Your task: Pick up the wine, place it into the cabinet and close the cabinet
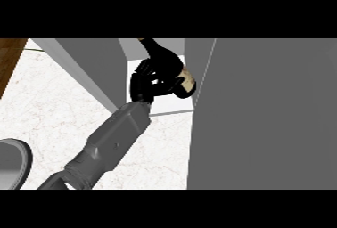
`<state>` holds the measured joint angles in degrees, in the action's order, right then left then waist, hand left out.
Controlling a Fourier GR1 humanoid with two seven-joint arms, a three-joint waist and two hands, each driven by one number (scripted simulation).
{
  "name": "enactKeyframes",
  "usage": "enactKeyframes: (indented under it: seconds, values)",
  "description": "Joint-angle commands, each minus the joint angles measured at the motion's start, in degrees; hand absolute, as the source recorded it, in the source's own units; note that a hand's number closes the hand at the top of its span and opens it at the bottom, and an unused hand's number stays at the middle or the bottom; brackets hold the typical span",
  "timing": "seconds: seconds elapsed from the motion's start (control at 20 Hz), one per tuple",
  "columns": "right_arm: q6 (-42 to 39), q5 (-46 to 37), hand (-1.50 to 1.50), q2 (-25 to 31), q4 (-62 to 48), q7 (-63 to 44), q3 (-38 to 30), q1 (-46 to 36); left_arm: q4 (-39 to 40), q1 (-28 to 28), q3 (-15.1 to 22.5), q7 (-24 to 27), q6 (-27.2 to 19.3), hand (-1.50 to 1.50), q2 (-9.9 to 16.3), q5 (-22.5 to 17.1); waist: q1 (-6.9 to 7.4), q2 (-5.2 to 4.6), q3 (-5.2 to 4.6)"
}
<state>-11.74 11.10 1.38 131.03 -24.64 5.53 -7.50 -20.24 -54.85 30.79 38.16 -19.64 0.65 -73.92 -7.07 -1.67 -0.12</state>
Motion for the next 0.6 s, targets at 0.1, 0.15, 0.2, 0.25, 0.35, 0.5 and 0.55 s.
enactKeyframes:
  seconds: [0.1,0.15,0.2,0.25,0.35,0.5,0.55]
  values:
    - [-0.9,1.2,-1.5,0.4,0.1,0.5,-0.2,0.1,-2.3,1.5,1.9,2.0,-0.9,1.5,-0.6,-5.1,-1.22,-0.28,0.01]
    - [0.2,1.1,-1.5,0.1,0.7,-0.7,-0.4,-1.3,-4.4,0.6,2.3,3.1,-2.9,1.5,-0.6,-6.4,-1.13,-0.02,-0.01]
    - [-1.0,1.6,-1.5,0.6,0.8,-0.6,0.3,1.0,-3.1,0.4,1.5,4.3,-2.3,1.5,-0.6,-6.9,-1.63,-0.23,0.0]
    - [-0.6,1.1,-1.5,0.4,-0.1,0.0,-0.4,0.6,-3.7,1.5,3.3,4.6,-2.1,1.5,-0.6,-7.2,-0.68,-0.05,0.02]
    - [-0.8,1.1,-1.5,0.3,0.2,1.0,-0.8,1.6,-2.8,-0.2,3.0,3.8,-4.2,-1.5,-0.6,-8.9,-0.8,-0.07,0.03]
    - [-1.0,0.4,-1.5,0.0,-0.5,1.5,0.3,1.8,-3.5,-1.0,3.2,5.7,-4.8,-1.5,-0.6,-10.8,-0.7,-0.09,0.03]
    - [-0.2,1.0,-1.5,0.4,0.4,-0.7,-0.2,0.1,-3.2,-2.0,3.1,5.8,-6.0,-1.5,-0.6,-11.5,-1.21,-0.17,-0.01]
